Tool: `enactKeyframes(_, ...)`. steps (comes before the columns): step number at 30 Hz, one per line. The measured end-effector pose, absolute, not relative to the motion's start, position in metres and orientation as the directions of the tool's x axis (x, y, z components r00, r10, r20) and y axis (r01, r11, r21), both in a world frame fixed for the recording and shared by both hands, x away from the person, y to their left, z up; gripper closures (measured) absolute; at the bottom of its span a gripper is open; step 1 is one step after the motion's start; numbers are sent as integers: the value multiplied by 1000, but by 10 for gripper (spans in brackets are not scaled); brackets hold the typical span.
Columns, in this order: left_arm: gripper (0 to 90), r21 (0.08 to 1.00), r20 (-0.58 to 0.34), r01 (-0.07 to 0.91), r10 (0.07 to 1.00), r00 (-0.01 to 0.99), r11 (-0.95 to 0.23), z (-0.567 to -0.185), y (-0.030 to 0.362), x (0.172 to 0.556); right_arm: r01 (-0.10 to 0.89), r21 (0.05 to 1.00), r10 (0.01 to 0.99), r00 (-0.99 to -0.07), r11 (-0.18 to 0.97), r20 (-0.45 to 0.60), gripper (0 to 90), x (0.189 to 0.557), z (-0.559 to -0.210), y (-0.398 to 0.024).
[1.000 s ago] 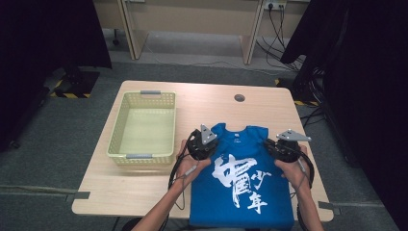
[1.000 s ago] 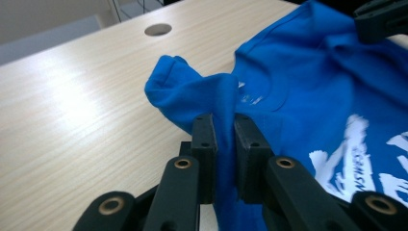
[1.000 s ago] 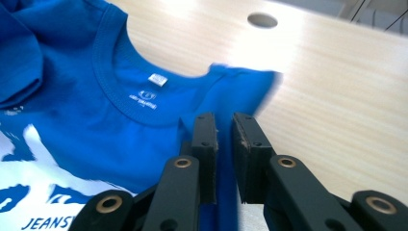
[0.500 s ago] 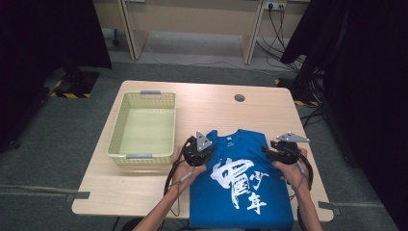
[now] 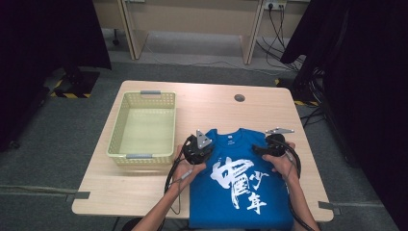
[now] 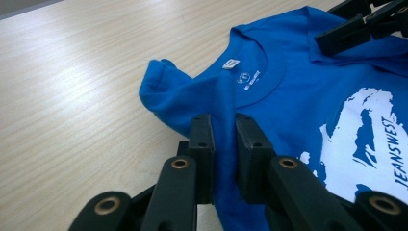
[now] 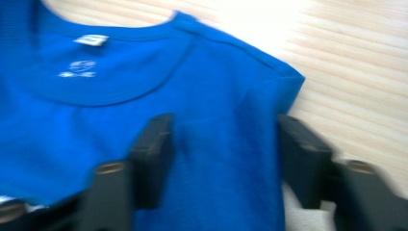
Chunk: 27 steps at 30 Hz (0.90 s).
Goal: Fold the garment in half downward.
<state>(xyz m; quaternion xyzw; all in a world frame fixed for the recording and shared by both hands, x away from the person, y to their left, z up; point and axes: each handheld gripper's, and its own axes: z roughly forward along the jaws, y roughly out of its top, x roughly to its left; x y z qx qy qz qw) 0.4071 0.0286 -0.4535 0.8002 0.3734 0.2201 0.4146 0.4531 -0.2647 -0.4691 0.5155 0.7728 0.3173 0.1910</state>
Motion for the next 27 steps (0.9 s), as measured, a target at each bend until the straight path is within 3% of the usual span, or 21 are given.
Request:
enactKeyframes(3,781,826,36,422,783,621,-373,-456,27,409,662,698,902,-429,273,53,672,449,-469,-263)
enactKeyframes(7,781,825,40,426,790,612,-372,-459,27,412,649,709,895,-443,276,57,780,444,-469,-263)
enactKeyframes(16,778,832,34,426,800,599,-355,-456,24,416,596,757,895,-444,267,34,803,436,-449,-267)
enactKeyframes(27,818,870,34,393,831,556,-299,-426,25,435,542,798,907,-421,265,-15,815,446,-416,-267)
